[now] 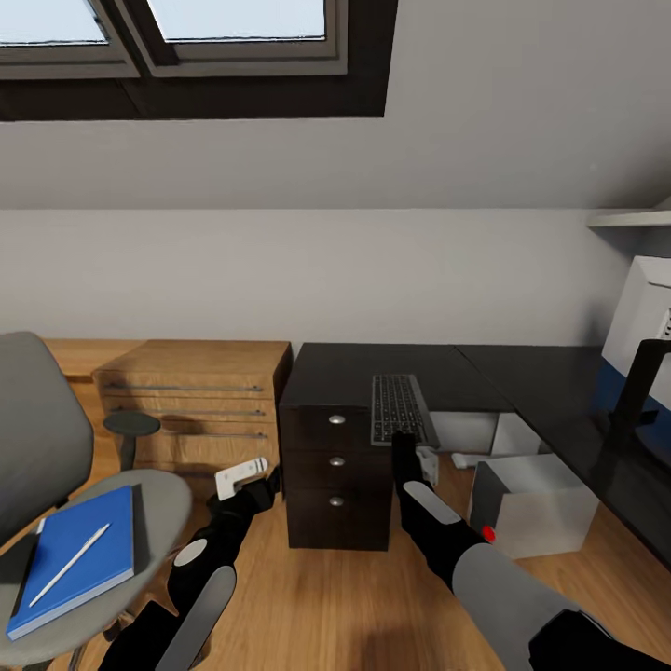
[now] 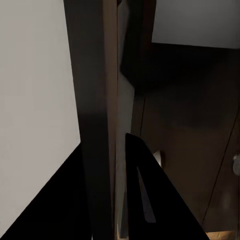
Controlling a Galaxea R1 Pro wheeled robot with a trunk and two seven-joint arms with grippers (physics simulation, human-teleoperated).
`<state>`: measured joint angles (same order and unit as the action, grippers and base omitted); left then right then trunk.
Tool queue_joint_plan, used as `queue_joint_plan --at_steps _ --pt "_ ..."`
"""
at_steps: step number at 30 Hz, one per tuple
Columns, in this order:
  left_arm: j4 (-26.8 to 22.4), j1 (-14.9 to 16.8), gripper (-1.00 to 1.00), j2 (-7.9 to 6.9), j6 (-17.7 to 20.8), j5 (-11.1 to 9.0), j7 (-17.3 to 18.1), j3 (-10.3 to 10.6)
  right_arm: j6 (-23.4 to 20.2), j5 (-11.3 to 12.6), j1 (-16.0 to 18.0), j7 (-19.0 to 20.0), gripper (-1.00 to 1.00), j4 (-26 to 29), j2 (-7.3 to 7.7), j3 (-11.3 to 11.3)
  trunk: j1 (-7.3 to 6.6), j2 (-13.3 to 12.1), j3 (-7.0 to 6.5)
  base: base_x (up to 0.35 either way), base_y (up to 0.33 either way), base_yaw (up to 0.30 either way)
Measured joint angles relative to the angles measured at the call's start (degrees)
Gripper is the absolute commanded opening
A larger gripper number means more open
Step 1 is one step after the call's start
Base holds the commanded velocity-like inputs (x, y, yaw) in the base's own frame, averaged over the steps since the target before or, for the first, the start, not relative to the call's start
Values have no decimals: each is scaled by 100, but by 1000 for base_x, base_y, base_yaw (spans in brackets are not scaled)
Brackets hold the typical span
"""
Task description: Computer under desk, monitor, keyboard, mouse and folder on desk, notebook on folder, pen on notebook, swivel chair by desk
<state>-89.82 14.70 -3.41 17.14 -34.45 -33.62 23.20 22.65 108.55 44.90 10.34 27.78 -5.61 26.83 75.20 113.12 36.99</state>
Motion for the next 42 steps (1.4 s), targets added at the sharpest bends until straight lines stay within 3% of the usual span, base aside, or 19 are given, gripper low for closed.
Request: queue_joint_plan --at_steps 10,26,42 --pt "1 -1 100 -11 4 -2 -104 6 2 -26 1 -8 -100 -3 13 2 0 2 0 9 0 0" --pt "8 -4 100 -14 5 -2 -105 23 -128 -25 3 -3 -100 -4 20 9 -2 2 0 219 -6 0" --pt "8 -1 100 -14 13 -2 -98 31 -121 -121 3 -55 -100 7 1 36 -1 2 0 108 -1 0"
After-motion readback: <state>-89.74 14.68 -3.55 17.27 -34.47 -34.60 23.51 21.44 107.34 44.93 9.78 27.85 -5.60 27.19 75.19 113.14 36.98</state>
